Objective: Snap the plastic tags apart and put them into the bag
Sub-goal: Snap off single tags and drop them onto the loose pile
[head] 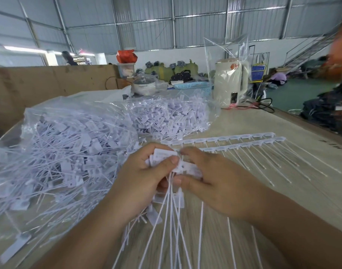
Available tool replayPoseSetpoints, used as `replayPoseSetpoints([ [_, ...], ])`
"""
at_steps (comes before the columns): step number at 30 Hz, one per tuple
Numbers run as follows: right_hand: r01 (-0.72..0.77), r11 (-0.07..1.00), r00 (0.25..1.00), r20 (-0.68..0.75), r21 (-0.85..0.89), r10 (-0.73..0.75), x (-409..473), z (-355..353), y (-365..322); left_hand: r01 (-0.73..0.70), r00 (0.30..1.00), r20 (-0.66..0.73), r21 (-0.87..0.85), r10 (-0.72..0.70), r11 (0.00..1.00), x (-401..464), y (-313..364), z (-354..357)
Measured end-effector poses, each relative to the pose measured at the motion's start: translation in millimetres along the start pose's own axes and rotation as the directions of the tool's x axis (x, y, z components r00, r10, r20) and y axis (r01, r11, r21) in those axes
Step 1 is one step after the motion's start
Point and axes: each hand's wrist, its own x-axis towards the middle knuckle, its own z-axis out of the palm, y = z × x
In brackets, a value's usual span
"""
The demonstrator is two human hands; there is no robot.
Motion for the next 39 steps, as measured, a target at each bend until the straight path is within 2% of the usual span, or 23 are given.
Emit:
replayPoseSetpoints([
  [5, -0.005, 0.998, 1.000, 0.026, -0.056, 0.007, 1, -6, 4, 0.009, 1.000, 0.025, -0.005, -0.009, 1.000, 0, -1, -4],
  [9, 0.041, 0.999, 0.999, 0.005, -0.005, -0.041, 1, -1, 4, -0.002, 0.998, 0.063, 0.020, 0.001, 1.000, -2, -4, 0],
  [26, 0.056, 0.998, 0.962, -0.269, 0.036, -0.044, 2, 30, -1, 0.038, 0.997, -0.065, -0.079, -0.043, 0.996, 2, -8, 7],
  [34, 0.142, 0.989, 0.876, -0.461, -0.038, -0.143, 2, 32, -8, 0.083, 0.995, -0.030, -0.206, -0.091, 0.975, -2, -4, 8],
  [39, 0.154, 0.988, 0.869, -0.478, 0.022, -0.125, 3, 33, -6, 0.095, 0.995, -0.006, -0.248, -0.099, 0.964, -2, -2, 8],
])
